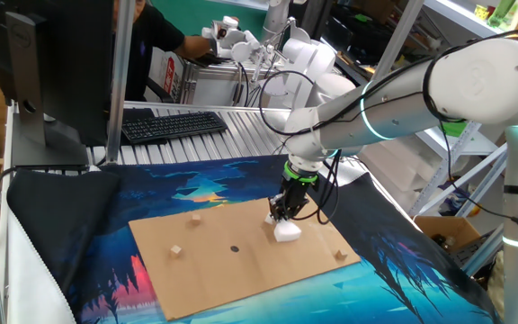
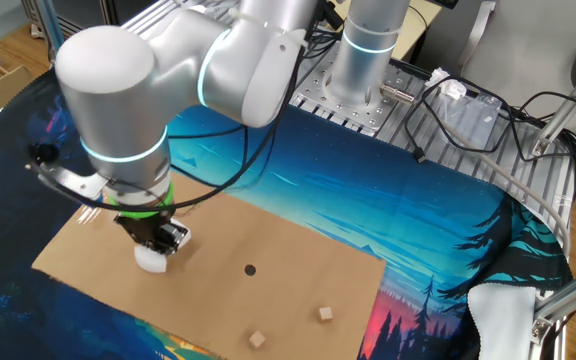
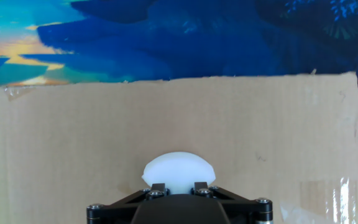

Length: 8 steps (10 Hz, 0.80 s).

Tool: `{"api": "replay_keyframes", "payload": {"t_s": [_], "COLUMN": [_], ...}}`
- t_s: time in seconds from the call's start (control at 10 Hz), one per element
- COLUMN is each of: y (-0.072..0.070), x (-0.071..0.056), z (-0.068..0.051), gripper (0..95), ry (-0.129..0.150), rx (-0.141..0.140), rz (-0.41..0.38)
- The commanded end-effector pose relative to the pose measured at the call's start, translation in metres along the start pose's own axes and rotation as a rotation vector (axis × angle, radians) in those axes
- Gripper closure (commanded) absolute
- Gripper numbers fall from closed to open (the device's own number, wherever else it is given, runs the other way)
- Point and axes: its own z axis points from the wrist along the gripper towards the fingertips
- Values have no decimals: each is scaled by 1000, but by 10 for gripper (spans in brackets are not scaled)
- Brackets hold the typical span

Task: Clean the tabletop with a sponge

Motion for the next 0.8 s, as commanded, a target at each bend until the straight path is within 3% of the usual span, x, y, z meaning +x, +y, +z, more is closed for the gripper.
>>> {"api": "replay_keyframes", "payload": {"t_s": [0.1,0.5,0.8], "y": [4,6,6], "x": [0,-1,-1], "z": [-2,-2,-2], "gripper": [950,950,950], "ry": [9,31,32], "rx": [-6,2,9], "rz": [5,20,28]}}
